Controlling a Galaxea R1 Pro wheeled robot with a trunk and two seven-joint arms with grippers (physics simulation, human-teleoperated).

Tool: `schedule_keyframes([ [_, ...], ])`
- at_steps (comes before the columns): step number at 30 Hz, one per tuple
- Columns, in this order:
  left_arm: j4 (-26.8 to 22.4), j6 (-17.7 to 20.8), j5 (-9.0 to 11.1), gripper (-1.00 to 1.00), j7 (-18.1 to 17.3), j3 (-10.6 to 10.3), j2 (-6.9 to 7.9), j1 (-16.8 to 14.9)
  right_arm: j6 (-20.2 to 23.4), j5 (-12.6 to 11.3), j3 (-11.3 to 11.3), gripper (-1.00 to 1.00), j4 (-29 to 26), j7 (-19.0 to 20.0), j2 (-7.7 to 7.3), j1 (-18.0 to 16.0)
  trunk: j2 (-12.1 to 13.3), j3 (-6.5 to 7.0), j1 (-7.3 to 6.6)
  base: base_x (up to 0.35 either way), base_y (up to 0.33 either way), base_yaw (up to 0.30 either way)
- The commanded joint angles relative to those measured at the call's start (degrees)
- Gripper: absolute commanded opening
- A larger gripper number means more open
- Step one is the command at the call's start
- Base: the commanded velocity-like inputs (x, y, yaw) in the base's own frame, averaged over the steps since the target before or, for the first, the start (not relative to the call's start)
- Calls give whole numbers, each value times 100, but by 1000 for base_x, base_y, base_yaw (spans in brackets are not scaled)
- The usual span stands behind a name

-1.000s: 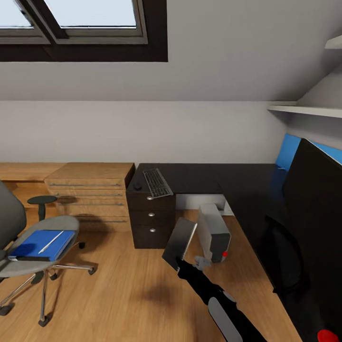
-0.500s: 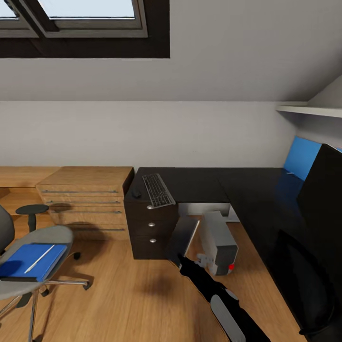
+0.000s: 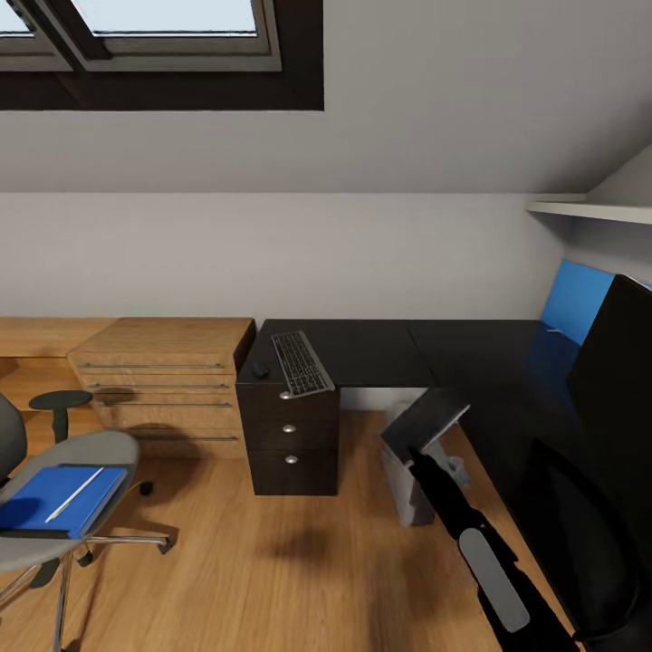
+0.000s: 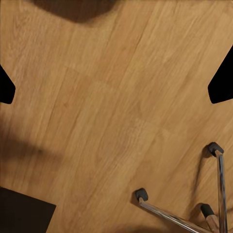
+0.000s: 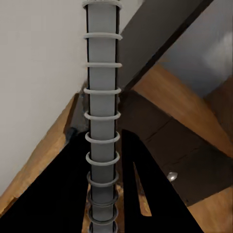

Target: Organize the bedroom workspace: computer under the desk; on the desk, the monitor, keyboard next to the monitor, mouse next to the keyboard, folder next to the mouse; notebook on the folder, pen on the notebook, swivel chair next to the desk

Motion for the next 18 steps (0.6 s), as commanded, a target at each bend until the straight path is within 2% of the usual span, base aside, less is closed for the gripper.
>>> schedule_keyframes([
  [1,-8,5,51,100,21,-9,3,1,24,-223,-63,-100,17,-191,3,-120,-3,-5,0,0,0,0],
  [2,-5,6,52,100,20,-9,4,1,30,-476,-111,-100,29,-392,4,-214,-3,-5,0,0,0,0],
  [3,45,6,50,100,20,-13,3,1,85,-1240,-156,-100,68,-649,-1,-315,-3,-5,0,0,0,0],
  [4,79,5,45,100,19,-15,3,1,146,-1631,-153,-100,126,-714,-1,-340,-3,-5,0,0,0,0],
  [5,91,5,44,100,19,-16,3,1,189,-1808,-150,-100,161,-738,-2,-349,-3,-5,0,0,0,0],
  [6,126,5,39,100,19,-17,3,1,535,-2399,-141,-100,275,-789,2,-374,-3,-5,0,0,0,0],
  [10,139,4,43,100,7,-18,3,1,938,-2703,-132,-100,322,-798,19,-383,-3,-5,0,52,0,0],
  [18,140,-2,39,100,-21,-18,3,1,1005,-2744,-130,-100,352,-788,80,-385,-3,-5,0,284,0,0],
])
